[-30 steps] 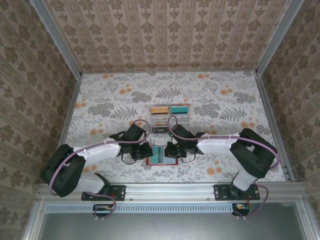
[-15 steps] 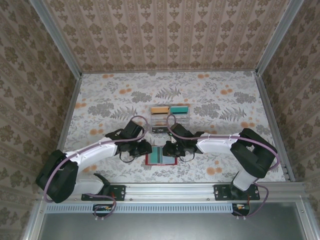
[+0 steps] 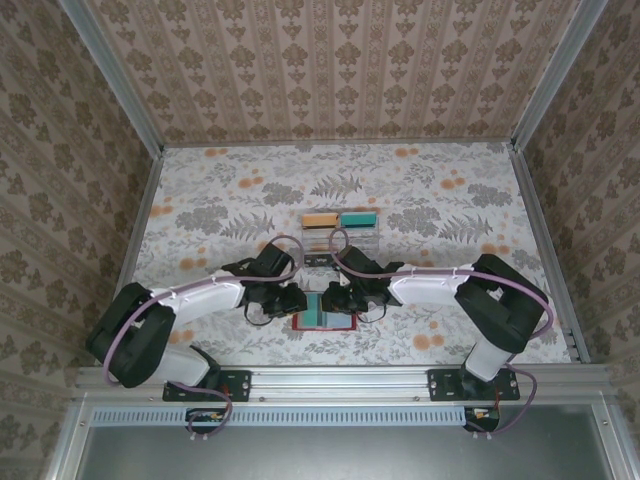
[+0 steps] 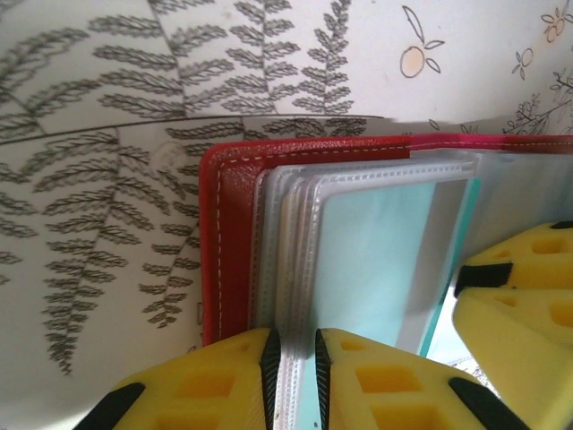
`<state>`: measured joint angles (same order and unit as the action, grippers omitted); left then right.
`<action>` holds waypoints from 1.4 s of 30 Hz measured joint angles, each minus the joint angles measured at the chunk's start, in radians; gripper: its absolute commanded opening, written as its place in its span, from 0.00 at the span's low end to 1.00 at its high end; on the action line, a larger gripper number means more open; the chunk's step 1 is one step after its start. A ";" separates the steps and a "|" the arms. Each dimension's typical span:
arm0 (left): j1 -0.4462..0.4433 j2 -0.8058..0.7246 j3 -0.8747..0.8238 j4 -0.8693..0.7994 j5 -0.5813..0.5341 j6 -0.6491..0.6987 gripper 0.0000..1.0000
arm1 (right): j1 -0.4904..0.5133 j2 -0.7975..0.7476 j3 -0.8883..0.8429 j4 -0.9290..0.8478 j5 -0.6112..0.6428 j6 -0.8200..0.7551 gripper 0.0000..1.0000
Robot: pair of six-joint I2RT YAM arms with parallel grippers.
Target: Take the credit cards out of the card holder
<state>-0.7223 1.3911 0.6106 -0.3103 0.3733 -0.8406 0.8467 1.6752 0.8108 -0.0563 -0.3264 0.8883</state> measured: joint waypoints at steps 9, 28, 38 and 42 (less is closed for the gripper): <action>-0.011 0.009 0.000 0.014 0.000 -0.001 0.18 | 0.002 0.020 0.000 0.008 -0.005 0.002 0.16; -0.017 0.003 0.001 0.000 -0.023 -0.019 0.05 | -0.023 -0.063 -0.064 0.004 0.004 0.002 0.00; -0.017 0.003 0.000 0.000 -0.023 -0.019 0.00 | -0.023 -0.064 -0.066 0.005 0.004 0.000 0.24; -0.017 0.003 0.000 0.001 -0.023 -0.019 0.00 | -0.022 -0.055 -0.066 0.010 0.004 0.003 0.27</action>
<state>-0.7391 1.3941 0.6109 -0.3096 0.3504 -0.8600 0.8246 1.6203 0.7448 -0.0460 -0.3222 0.8917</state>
